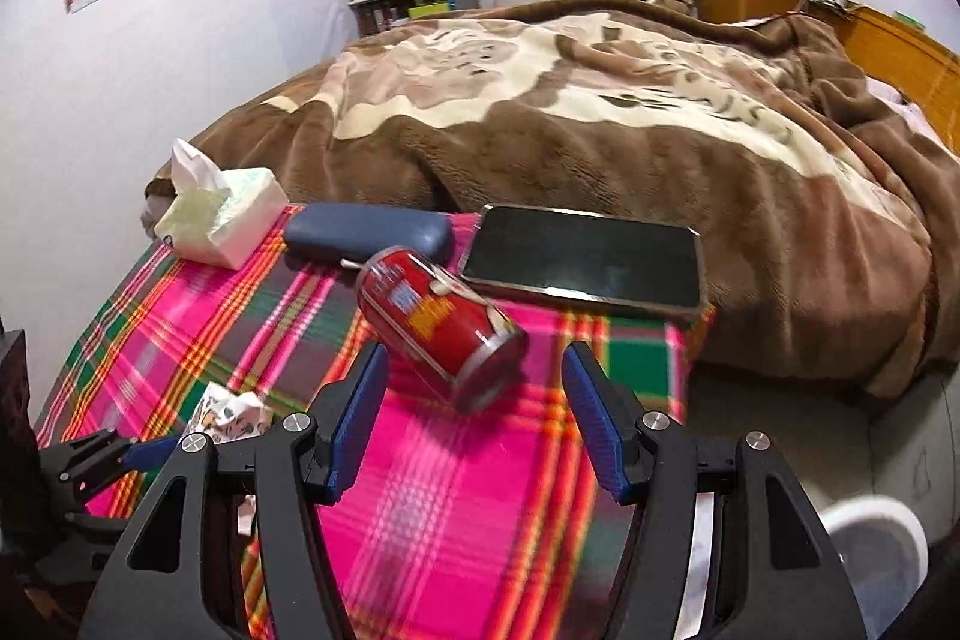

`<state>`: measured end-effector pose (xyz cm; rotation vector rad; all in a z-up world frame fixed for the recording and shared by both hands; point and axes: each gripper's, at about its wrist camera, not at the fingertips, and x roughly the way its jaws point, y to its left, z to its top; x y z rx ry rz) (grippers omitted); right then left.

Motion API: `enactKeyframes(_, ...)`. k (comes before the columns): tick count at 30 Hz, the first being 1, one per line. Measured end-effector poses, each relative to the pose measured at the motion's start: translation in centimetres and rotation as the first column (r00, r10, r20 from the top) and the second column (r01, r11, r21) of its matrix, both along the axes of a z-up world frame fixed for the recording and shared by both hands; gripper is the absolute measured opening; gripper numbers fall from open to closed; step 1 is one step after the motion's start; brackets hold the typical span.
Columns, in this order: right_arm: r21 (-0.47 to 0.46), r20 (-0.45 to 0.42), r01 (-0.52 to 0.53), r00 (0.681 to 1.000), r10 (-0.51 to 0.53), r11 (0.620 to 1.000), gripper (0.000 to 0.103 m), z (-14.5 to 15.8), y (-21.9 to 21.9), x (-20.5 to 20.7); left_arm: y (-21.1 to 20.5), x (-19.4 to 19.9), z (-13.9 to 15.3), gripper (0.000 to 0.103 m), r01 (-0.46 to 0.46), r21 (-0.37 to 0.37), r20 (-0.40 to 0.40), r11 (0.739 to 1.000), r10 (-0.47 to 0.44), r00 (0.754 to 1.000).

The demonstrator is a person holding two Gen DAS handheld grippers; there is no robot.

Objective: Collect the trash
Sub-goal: 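Grasp the patterned paper cup with the left tool while the right tool grasps the red can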

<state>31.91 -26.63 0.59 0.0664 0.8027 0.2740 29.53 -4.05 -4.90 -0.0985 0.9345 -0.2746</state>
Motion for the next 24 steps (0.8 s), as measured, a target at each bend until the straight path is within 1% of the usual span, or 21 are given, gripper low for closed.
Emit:
enactKeyframes(4, -0.021, -0.006, -0.034, 0.999, 0.033, 0.999, 0.062, -0.3, 0.9, 1.3, 1.2, 0.1, -0.1, 0.057, -0.011, -0.011, -0.001, 1.000, 0.011, 1.000)
enactKeyframes(7, -0.014, -0.006, -0.061, 0.998, 0.060, 0.998, 0.062, -0.6, 1.3, 1.7, 2.0, 0.3, -0.1, 0.057, -0.025, -0.014, 0.002, 1.000, 0.025, 1.000)
enactKeyframes(10, -0.041, -0.005, -0.084, 0.996, 0.084, 0.996, 0.062, -0.9, 1.9, 2.3, 2.3, 0.4, -0.2, 0.057, -0.023, -0.030, 0.000, 0.999, 0.023, 1.000)
enactKeyframes(14, -0.042, -0.028, -0.139, 0.990, 0.138, 0.989, 0.062, -1.2, 2.5, 3.3, 2.6, 0.4, -0.3, 0.057, -0.020, -0.040, 0.003, 0.999, 0.020, 1.000)
enactKeyframes(18, -0.117, -0.047, -0.187, 0.982, 0.182, 0.975, 0.063, -1.6, 3.8, 3.7, 2.7, 0.4, -0.3, 0.058, -0.018, -0.050, 0.003, 0.999, 0.018, 1.000)
enactKeyframes(21, -0.106, -0.091, -0.242, 0.968, 0.233, 0.965, 0.066, -2.1, 4.5, 3.7, 2.9, 0.5, -0.4, 0.059, -0.020, -0.056, 0.003, 0.998, 0.020, 1.000)
enactKeyframes(24, -0.151, -0.090, -0.237, 0.970, 0.225, 0.960, 0.066, -2.5, 5.4, 3.6, 2.8, 0.6, -0.4, 0.059, -0.021, -0.053, 0.007, 0.998, 0.021, 1.000)
